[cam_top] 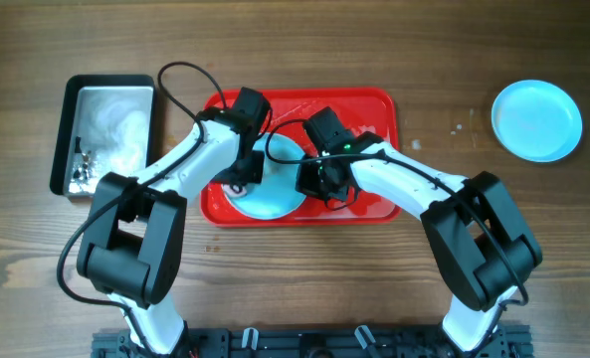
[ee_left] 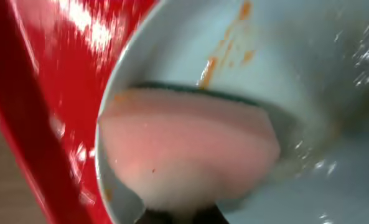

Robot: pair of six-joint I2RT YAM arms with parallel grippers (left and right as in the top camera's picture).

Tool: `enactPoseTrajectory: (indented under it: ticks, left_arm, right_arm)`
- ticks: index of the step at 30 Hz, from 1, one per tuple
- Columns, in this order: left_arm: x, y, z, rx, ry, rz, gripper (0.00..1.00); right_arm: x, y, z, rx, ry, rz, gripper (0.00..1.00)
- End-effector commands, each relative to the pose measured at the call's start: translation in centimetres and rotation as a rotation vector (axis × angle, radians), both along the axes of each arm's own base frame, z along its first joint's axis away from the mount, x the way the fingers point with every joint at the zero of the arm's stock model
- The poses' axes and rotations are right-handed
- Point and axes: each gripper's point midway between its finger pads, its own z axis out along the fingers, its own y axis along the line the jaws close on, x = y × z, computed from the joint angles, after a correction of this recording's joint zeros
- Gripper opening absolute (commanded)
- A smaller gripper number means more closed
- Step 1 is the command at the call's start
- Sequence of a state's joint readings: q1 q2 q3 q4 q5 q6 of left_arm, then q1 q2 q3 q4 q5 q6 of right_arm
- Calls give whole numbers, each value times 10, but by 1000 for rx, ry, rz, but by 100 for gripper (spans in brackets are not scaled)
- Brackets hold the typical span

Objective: Clean dirty plates on tray and stack at the side
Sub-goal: 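Scrub the plate again with the sponge in the left gripper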

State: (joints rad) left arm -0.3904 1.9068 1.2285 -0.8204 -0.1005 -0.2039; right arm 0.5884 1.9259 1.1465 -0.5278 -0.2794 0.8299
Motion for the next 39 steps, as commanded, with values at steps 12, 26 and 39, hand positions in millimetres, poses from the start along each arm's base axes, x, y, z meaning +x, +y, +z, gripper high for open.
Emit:
enactPoseTrajectory:
  ticks: [12, 26, 39]
  left_arm:
    - [-7, -30, -31, -1, 17, -72, 4]
    - [8, 43, 19, 376, -54, 125, 4]
    - [30, -33, 40, -10, -50, -9, 4]
  right_arm:
    - [-11, -8, -14, -43, 27, 20, 4]
    - [-11, -8, -14, -41, 25, 20, 4]
    - [-11, -8, -14, -41, 23, 23, 4]
